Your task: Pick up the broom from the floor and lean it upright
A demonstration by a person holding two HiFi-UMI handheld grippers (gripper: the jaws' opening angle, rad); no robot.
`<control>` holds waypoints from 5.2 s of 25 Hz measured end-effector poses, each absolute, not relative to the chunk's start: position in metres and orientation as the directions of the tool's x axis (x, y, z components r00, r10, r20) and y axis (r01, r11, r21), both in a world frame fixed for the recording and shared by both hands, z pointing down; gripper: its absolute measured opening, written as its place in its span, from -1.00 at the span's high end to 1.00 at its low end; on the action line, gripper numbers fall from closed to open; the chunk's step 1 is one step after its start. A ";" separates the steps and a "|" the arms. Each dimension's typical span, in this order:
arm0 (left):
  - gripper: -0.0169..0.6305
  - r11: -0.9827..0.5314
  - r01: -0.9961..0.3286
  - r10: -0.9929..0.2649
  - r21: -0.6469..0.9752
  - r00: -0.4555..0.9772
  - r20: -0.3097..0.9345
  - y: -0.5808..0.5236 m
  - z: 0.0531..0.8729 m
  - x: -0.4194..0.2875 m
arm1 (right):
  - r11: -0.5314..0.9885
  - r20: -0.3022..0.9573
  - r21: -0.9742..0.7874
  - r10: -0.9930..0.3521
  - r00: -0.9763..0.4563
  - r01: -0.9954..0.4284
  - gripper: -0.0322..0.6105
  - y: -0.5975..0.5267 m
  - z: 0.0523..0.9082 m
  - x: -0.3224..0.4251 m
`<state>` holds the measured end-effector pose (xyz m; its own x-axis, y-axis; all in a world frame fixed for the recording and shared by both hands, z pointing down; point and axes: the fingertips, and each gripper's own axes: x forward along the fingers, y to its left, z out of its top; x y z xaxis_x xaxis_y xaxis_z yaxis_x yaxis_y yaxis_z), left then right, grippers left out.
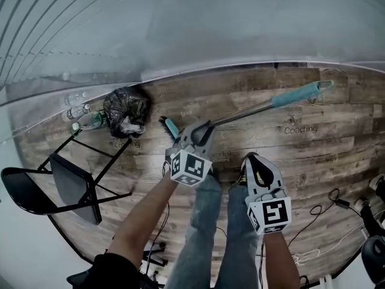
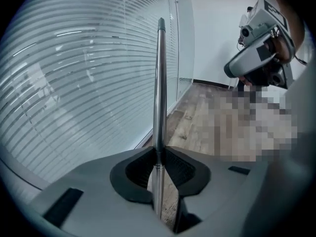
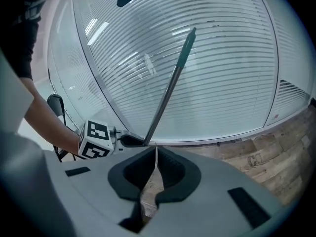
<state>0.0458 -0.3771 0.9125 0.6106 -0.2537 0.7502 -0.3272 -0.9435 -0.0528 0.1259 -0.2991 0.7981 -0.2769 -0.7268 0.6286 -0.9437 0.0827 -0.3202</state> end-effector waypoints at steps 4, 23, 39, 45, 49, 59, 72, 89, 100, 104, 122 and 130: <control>0.69 -0.910 -0.413 -0.310 -0.034 0.623 0.718 -0.386 0.891 0.044 | 0.099 0.620 -0.317 -0.731 -0.285 -0.943 0.84 -0.305 0.786 0.121; 0.69 -0.638 -0.768 -0.601 0.058 0.544 0.586 -0.460 0.815 0.031 | 0.171 0.610 -0.269 -0.731 -0.306 -0.948 0.84 -0.324 0.726 0.121; 0.69 -0.523 -0.851 -0.719 0.051 0.473 0.509 -0.486 0.817 0.037 | 0.200 0.624 -0.286 -0.704 -0.340 -0.937 0.84 -0.322 0.748 0.115; 0.69 -0.548 -0.836 -0.704 0.039 0.486 0.518 -0.489 0.819 0.038 | 0.189 0.625 -0.288 -0.706 -0.334 -0.939 0.84 -0.323 0.749 0.118; 0.69 -0.581 -0.813 -0.692 0.012 0.502 0.519 -0.491 0.818 0.039 | 0.181 0.622 -0.290 -0.711 -0.329 -0.940 0.84 -0.326 0.748 0.119; 0.41 -0.627 -0.779 -0.660 0.014 0.540 0.522 -0.492 0.817 0.046 | 0.185 0.622 -0.296 -0.707 -0.336 -0.937 0.84 -0.324 0.751 0.112; 0.32 -0.620 -0.785 -0.652 0.015 0.525 0.547 -0.464 0.764 0.013 | 0.229 0.614 -0.235 -0.719 -0.327 -0.945 0.84 -0.337 0.708 0.130; 0.41 -0.640 -0.759 -0.600 0.123 0.593 0.537 -0.437 0.524 -0.017 | 0.299 0.529 -0.162 -0.778 -0.339 -0.940 0.84 -0.353 0.462 0.148; 0.84 -0.677 -0.696 -0.568 0.239 0.701 0.431 -0.360 0.343 0.010 | 0.294 0.392 -0.032 -0.875 -0.283 -0.955 0.84 -0.315 0.253 0.183; 0.88 -0.688 -0.676 -0.577 0.264 0.731 0.365 -0.362 0.282 0.019 | 0.264 0.329 0.013 -0.912 -0.245 -0.964 0.85 -0.305 0.198 0.188; 0.88 -0.785 -0.569 -0.532 0.245 0.822 0.205 -0.315 0.153 0.010 | 0.129 0.149 -0.099 -0.978 -0.143 -0.987 0.85 -0.283 0.097 0.165; 0.88 -0.771 -0.584 -0.547 0.253 0.812 0.206 -0.310 0.146 0.003 | 0.178 0.130 -0.136 -0.972 -0.196 -0.974 0.85 -0.293 0.100 0.149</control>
